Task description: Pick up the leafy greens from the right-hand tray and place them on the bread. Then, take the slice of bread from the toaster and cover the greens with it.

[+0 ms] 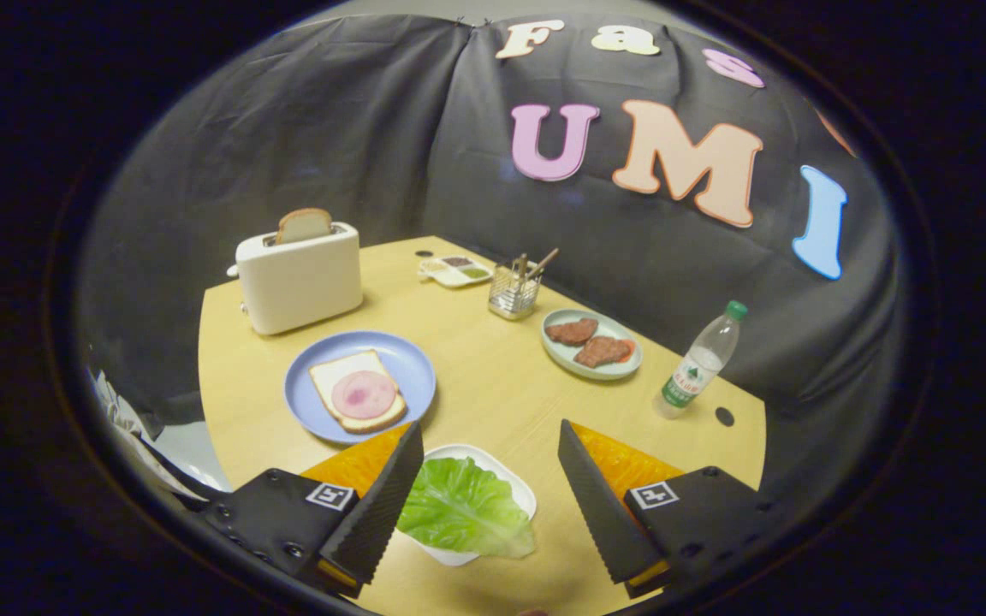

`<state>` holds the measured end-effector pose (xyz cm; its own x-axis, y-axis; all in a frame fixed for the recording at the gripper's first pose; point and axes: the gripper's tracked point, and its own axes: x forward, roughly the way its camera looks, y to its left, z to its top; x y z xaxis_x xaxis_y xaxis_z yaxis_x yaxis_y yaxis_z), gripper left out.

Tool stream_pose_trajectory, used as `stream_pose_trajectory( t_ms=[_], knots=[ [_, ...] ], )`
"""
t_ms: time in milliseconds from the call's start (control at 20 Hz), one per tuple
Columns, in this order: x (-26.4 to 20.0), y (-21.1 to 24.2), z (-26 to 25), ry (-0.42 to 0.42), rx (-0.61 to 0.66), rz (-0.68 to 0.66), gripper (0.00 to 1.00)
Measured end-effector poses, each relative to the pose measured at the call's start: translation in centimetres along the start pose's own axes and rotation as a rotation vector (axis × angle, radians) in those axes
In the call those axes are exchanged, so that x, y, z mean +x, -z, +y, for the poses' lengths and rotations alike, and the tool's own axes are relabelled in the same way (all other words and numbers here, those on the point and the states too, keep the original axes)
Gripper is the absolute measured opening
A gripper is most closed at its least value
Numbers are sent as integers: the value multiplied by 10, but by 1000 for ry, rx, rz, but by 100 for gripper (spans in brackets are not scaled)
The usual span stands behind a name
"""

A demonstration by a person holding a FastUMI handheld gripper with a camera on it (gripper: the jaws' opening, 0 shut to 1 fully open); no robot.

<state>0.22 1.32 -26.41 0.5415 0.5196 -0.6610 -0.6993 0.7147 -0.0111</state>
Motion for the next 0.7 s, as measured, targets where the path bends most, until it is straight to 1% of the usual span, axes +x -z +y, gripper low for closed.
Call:
stream_pose_trajectory(
  t_ms=[400, 700],
  knots=[
    [33, 50, 19, -85, -35, 140, 100],
    [53, 84, 24, -98, -38, 258, 99]
  ],
)
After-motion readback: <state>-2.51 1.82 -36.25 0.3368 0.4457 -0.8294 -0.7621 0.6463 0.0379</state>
